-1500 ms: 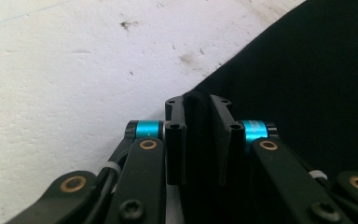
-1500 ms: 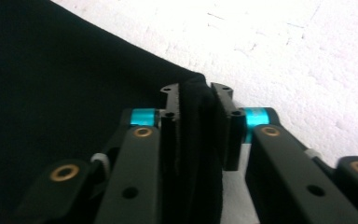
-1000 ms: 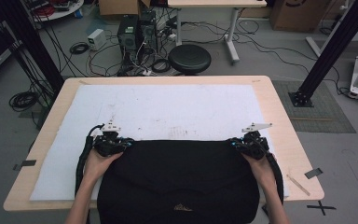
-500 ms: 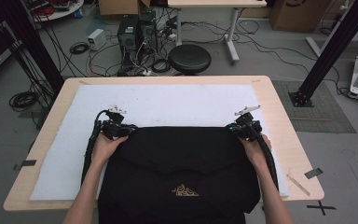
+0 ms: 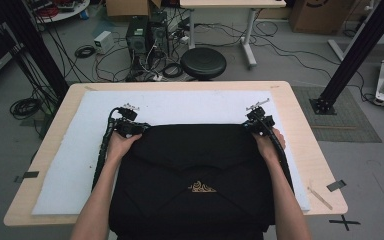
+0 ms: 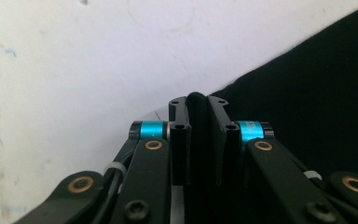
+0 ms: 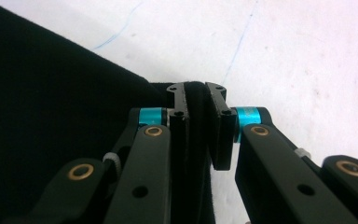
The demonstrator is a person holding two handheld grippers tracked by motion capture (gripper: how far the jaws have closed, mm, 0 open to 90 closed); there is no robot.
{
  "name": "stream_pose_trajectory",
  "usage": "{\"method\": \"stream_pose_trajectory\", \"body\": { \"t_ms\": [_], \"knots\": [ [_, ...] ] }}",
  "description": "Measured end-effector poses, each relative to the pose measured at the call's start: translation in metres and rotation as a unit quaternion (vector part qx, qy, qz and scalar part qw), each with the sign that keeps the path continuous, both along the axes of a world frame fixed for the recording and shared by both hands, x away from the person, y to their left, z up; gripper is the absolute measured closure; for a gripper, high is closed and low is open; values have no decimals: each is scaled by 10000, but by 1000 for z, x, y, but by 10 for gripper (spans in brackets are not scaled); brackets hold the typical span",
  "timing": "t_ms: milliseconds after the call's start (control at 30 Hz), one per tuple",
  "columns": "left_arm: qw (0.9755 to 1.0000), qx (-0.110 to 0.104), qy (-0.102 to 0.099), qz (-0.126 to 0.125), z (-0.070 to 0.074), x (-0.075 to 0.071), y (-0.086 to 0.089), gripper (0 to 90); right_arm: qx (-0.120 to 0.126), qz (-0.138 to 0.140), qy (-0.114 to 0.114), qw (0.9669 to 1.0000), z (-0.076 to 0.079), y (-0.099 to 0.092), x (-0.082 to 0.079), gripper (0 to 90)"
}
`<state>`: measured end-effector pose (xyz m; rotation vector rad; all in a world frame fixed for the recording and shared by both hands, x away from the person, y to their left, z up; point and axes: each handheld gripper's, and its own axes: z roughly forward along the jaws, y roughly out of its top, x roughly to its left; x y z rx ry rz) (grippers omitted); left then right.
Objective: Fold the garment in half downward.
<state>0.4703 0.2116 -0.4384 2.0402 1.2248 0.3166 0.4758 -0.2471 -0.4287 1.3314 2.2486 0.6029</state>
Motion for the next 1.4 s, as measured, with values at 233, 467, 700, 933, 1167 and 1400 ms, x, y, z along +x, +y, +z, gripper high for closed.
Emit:
{"method": "stream_pose_trajectory", "body": {
  "t_ms": [233, 467, 700, 933, 1167, 1400],
  "knots": [
    [9999, 155, 1, 20, 4, -4, -2, 676, -196, -133, -160, 9996, 1, 2, -3, 593],
    [9985, 336, -347, -251, 22, -38, -2, 542, 398, -154, -259, 9988, 13, -8, -22, 470],
    [9985, 155, -397, -340, 27, -75, 13, 565, 773, 154, -446, 9959, 19, -19, -72, 460],
    [9986, -103, -259, -442, 21, -107, 25, 586, 1176, 180, -603, 9911, 15, -40, -114, 473],
    [9988, -271, -73, -397, 6, -108, 27, 579, 1573, 70, -472, 9864, 5, -59, -137, 489],
    [9987, -247, 8, -453, -1, -104, 20, 646, 1432, 25, -331, 9891, -6, -51, -123, 493]
  ]
}}
